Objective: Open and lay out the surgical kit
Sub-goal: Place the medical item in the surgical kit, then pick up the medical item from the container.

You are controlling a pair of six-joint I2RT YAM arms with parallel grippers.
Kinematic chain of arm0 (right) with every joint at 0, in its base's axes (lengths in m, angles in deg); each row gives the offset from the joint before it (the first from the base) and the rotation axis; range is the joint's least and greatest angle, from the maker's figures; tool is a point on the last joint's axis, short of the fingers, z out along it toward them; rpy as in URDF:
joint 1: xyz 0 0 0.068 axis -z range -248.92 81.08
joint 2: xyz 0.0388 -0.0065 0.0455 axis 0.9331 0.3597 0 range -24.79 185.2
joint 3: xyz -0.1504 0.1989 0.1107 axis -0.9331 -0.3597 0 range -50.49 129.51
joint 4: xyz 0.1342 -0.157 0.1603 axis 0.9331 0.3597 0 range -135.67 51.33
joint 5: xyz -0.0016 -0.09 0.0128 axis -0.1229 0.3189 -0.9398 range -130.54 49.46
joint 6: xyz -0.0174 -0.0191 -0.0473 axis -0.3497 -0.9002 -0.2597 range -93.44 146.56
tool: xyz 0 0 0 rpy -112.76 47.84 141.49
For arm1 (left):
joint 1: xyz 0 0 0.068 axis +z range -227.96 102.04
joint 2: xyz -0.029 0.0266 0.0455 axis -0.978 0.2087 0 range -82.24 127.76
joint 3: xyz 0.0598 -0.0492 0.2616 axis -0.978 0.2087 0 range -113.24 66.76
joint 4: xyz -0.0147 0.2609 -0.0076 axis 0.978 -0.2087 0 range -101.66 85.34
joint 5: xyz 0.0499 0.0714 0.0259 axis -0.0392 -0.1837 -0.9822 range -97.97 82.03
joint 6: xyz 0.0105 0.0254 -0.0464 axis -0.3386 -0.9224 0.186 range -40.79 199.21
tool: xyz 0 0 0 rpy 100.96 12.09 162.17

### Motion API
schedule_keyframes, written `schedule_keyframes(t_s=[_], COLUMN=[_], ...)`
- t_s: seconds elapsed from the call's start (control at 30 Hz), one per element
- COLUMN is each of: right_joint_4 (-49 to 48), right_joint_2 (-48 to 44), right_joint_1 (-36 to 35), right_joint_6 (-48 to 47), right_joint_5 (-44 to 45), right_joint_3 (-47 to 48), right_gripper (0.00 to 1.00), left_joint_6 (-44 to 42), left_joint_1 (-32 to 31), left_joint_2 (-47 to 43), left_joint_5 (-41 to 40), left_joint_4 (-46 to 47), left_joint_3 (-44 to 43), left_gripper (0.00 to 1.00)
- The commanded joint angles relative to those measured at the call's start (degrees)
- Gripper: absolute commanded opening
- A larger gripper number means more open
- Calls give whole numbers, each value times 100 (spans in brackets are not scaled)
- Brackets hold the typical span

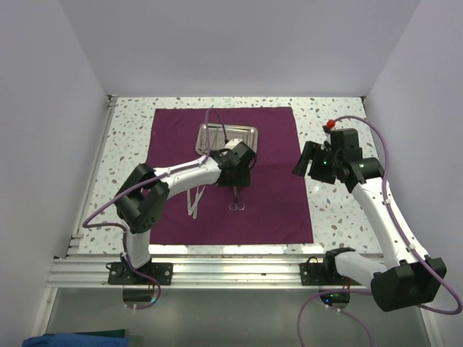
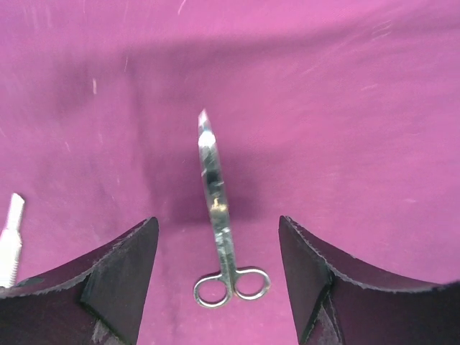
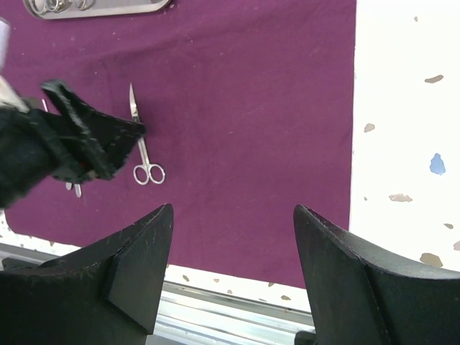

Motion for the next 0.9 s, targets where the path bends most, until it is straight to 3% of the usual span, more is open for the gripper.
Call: schedule_keyframes(t_s=[0.0,0.2,0.33,0.57,0.87], right_joint_4=[13,-23,21,109,153], right_joint_2=[-187,-178,-91,182,533], right_joint_1=[-22,-31,-22,-13,-13], right_joint_6=[-87,-78,-104,-157,-52], right_joint_5=[146,190,295,418,410], right_joint_3=[10,45,220,493,765], right_gripper=[72,72,72,72,72], left_joint_6=[-844,-1953,-2517,-3036,-3282], left_joint_1=[188,1278,1805,2227,2421], left_joint_2=[-473,131,888,2249,2918], left_joint_5=[-350,255,466,854,793], left_joint_4=[-86,405,301,-41,213], left_joint_3=[-774,-1565,-2573,-4122,-4677], left_gripper=[72,73,73,73,73])
